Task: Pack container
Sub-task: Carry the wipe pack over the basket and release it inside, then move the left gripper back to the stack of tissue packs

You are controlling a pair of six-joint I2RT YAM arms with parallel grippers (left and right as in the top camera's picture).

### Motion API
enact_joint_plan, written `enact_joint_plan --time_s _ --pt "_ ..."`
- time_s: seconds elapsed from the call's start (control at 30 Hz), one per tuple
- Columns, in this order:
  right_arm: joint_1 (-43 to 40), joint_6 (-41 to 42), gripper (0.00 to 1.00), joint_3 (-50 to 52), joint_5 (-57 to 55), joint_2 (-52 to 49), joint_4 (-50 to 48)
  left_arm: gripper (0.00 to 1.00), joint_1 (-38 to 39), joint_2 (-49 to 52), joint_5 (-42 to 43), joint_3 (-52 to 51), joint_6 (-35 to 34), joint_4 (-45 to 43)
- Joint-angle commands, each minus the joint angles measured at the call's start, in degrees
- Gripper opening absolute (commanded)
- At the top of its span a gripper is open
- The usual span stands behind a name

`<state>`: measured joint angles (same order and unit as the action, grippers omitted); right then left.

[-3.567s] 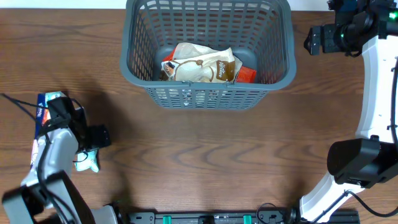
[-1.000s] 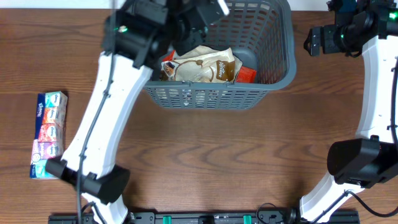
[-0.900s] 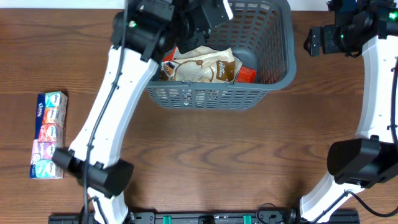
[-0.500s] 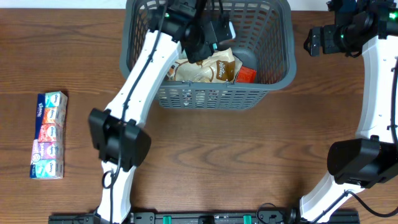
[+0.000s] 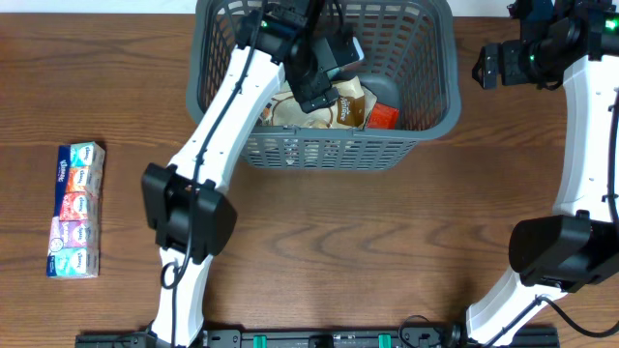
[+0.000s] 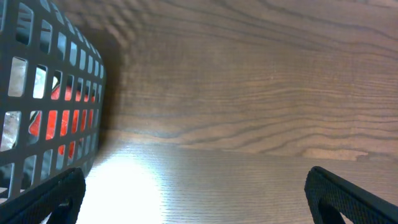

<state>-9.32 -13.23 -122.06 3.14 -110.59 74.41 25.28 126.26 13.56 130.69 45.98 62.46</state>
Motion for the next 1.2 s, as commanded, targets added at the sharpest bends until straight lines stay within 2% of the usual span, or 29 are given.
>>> enact_joint_plan --time_s 0.0,0.23,0.27,0.33,0.43,0.53,0.67,0.77,0.9,1.03,1.17 --pt "-0.87 -0.76 0.99 -0.02 0.07 -0.44 0.20 0.95 -1.75 -8.35 -1.55 0.81 -4.13 1.09" --pt "-0.87 -0.74 0.99 -0.02 0.09 -0.44 0.85 0.96 -7.04 -23.39 -9.66 0.81 -4.09 3.02" --pt "-0.87 -0.76 0.99 -0.02 0.09 -0.44 0.94 0.99 -8.31 -25.68 -10.67 0.81 -4.37 3.06" --pt "-0.87 -0.76 0.99 -0.02 0.09 -0.44 1.09 0.99 -11.21 -29.27 -12.46 0.81 -7.28 3.10" --pt "-0.87 -0.76 0.99 -0.02 0.09 -0.44 1.07 0.99 -18.95 -33.75 -14.32 0.81 -15.91 5.97" --pt "-0.87 -0.79 0.99 -0.02 0.09 -0.44 1.07 0.99 -30.05 -36.24 -14.23 0.79 -26.25 12.48" --pt "-0.87 -0.81 0.99 -0.02 0.09 -0.44 1.03 0.99 -44.87 -36.26 -9.44 -0.17 -28.09 20.81" --pt "-0.87 -0.90 0.99 -0.02 0.09 -0.44 0.98 0.99 -54.88 -36.83 -0.48 -4.85 -27.96 19.26" --pt "-0.87 -1.20 0.99 -0.02 0.07 -0.44 0.92 0.99 -62.38 -37.29 2.82 -13.51 -27.21 17.49" --pt "-0.87 -1.20 0.99 -0.02 0.07 -0.44 0.35 0.99 -65.09 -40.02 1.70 -28.37 -27.02 11.08" --pt "-0.87 -1.20 0.99 -0.02 0.07 -0.44 0.33 0.99 -65.51 -43.47 -4.52 -41.97 -27.85 3.13"
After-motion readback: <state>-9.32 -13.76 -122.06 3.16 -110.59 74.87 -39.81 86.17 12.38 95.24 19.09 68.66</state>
